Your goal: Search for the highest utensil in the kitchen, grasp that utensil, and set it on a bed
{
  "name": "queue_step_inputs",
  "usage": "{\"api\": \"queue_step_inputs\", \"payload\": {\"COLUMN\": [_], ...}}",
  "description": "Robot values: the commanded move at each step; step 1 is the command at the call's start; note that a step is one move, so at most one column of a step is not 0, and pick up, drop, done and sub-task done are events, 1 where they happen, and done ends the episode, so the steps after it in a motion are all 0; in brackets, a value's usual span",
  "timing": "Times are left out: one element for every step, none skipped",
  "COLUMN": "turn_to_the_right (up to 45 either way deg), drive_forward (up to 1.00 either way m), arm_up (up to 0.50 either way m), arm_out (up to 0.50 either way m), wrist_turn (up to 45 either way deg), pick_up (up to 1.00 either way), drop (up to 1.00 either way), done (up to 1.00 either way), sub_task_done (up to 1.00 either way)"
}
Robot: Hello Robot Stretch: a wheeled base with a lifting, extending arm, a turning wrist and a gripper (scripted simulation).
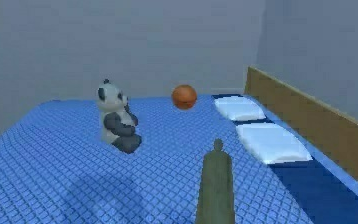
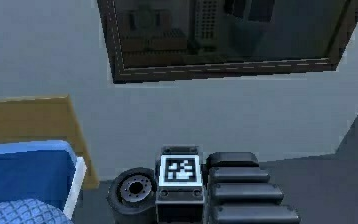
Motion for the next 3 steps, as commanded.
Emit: {"api": "queue_step_inputs", "payload": {"turn_to_the_right": [-45.0, -15.0, 6.0], "drive_forward": [0.00, 0.00, 0.00], "arm_up": [0.00, 0.00, 0.00], "arm_out": [0.00, 0.00, 0.00], "wrist_turn": [0.0, 0.0, 0.0], "pick_up": [0.00, 0.00, 0.00], "drop": [0.00, 0.00, 0.00], "done": [0.00, 0.00, 0.00], "sub_task_done": [0.00, 0.00, 0.00]}}
